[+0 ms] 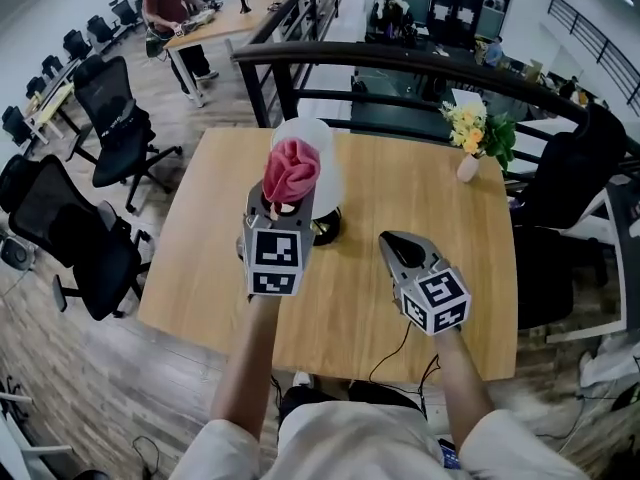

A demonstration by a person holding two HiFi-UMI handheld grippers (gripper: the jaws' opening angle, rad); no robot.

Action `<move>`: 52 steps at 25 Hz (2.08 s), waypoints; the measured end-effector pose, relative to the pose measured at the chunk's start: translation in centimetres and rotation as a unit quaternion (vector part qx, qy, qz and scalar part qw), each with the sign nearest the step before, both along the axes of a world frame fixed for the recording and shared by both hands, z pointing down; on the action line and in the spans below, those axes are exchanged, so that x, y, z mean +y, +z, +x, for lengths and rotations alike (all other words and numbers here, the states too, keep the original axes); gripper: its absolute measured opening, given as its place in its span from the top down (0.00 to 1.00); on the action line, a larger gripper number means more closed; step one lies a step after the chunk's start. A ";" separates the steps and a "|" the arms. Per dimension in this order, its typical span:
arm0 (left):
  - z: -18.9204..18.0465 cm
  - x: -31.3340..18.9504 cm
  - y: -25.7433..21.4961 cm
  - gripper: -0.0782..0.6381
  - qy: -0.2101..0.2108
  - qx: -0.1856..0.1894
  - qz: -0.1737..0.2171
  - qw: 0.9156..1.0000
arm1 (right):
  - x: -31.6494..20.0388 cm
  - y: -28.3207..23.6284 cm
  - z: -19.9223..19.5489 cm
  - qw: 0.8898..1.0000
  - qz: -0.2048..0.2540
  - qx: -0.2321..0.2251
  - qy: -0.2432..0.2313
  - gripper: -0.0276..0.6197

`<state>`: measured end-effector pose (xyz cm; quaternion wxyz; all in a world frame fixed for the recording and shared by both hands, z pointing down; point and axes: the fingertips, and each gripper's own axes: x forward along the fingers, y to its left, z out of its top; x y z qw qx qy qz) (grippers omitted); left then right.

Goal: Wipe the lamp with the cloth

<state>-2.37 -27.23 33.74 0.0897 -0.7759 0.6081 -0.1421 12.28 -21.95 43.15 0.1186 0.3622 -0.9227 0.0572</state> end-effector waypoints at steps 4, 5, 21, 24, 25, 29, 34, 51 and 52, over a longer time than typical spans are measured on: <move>-0.1 0.6 3.7 0.64 -0.019 0.015 -0.032 0.999 | -2.5 2.0 -1.3 0.999 0.004 -0.003 -0.036 0.91; -0.3 0.8 4.9 0.64 -0.029 0.019 -0.045 0.998 | -3.1 2.4 -2.0 0.999 0.001 -0.010 -0.049 0.91; -1.7 7.1 16.3 0.64 -0.041 0.112 -0.119 0.986 | -9.4 13.4 -12.3 0.972 0.002 -0.014 -0.234 0.50; -2.4 7.7 16.4 0.64 -0.047 0.111 -0.111 0.986 | -10.7 14.2 -13.8 0.970 0.021 0.004 -0.242 0.48; -2.7 8.0 16.2 0.64 -0.052 0.112 -0.109 0.986 | -11.0 14.2 -14.2 0.970 0.026 0.002 -0.243 0.48; -4.5 9.3 16.0 0.64 -0.077 0.119 -0.097 0.985 | -11.9 14.7 -15.6 0.974 0.026 -0.024 -0.222 0.48; -6.5 10.3 16.9 0.64 -0.092 0.122 -0.098 0.983 | -13.2 15.5 -16.9 0.983 0.042 -0.064 -0.167 0.55; -9.0 11.0 18.6 0.64 -0.099 0.124 -0.106 0.982 | -13.6 16.5 -17.0 0.988 0.018 -0.100 -0.118 0.58; -9.2 10.9 18.4 0.64 -0.099 0.124 -0.105 0.982 | -13.6 16.5 -16.9 0.989 0.016 -0.102 -0.102 0.58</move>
